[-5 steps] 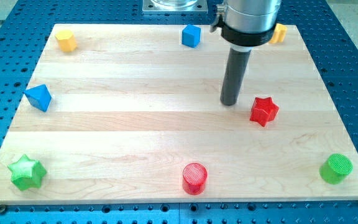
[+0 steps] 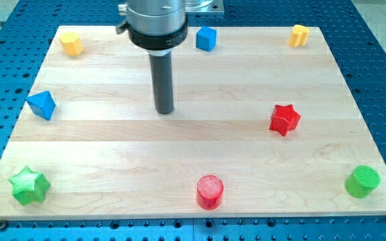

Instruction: Move the arm towards the triangle

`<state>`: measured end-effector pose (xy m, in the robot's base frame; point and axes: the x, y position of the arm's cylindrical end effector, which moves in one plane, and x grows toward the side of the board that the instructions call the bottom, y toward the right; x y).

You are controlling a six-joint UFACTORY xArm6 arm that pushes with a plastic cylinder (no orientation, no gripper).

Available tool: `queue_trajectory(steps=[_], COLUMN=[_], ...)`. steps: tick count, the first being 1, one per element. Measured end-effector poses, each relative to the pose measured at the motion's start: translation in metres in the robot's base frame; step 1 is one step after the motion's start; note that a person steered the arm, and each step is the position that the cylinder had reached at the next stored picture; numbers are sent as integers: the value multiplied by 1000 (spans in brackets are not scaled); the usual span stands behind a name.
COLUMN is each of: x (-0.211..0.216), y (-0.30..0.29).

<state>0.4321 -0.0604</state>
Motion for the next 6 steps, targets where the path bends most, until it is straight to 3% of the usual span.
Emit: queue_trajectory(steps=[6], x=[0], y=[-178])
